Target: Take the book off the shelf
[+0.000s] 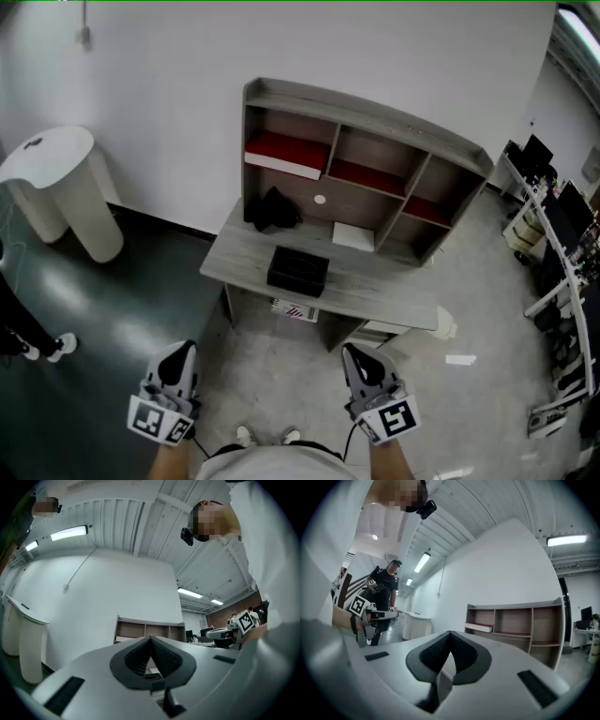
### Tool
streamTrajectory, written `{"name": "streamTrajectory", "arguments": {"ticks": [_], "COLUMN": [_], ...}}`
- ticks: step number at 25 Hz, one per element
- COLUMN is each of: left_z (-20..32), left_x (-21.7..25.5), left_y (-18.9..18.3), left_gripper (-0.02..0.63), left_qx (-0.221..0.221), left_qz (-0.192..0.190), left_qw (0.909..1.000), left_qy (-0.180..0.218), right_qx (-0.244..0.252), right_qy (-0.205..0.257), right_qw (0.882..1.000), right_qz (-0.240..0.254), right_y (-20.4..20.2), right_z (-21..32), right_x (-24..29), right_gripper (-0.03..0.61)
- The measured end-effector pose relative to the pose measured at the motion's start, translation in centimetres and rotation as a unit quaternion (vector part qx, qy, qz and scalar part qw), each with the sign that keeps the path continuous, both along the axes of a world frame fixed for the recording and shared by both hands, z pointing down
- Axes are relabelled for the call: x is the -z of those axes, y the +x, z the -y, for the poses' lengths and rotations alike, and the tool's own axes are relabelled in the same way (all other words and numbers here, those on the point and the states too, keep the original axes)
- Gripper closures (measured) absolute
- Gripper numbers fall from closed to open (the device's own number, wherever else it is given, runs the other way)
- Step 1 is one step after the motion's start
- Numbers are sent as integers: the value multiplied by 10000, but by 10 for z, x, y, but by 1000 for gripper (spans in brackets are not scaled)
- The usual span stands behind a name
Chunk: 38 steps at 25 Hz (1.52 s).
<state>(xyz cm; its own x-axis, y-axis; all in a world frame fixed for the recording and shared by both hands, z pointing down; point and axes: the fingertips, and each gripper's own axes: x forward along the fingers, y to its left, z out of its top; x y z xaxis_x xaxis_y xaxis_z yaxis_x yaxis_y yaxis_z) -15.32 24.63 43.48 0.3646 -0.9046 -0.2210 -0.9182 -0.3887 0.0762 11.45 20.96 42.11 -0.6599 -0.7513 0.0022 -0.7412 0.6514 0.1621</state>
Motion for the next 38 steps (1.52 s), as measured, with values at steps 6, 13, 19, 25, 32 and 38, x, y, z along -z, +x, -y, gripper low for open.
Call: {"name": "streamTrajectory", "arguments": {"ticks": [6, 13, 19, 25, 32, 38], "left_z": [-6, -18, -14, 46, 174, 289], "left_x": [1, -6, -28, -46, -41, -19], "left_y": [10, 38, 51, 47, 23, -1], "left_gripper": [597, 597, 596, 597, 597, 597], "left_qx": [87, 118, 0, -194, -491, -765], "left_qz": [-18, -2, -75, -386, -858, -1149], "left_qw": [10000, 9999, 9991, 9974, 9941, 9900], "left_qy": [-17, -54, -424, -578, -441, -288], "right_qx": [16, 333, 207, 71, -67, -68], "right_qy": [-1, -164, -585, -654, -613, -337], "right_qw": [10000, 9970, 9954, 9958, 9974, 9993], "right_qz": [8, 686, 724, 632, 383, 131], "right_y": [16, 43, 59, 57, 28, -18], "right_z": [-4, -19, -19, 25, 131, 223], "right_x": [-3, -15, -49, -55, -43, -4], "right_gripper": [557, 557, 557, 556, 557, 556]}}
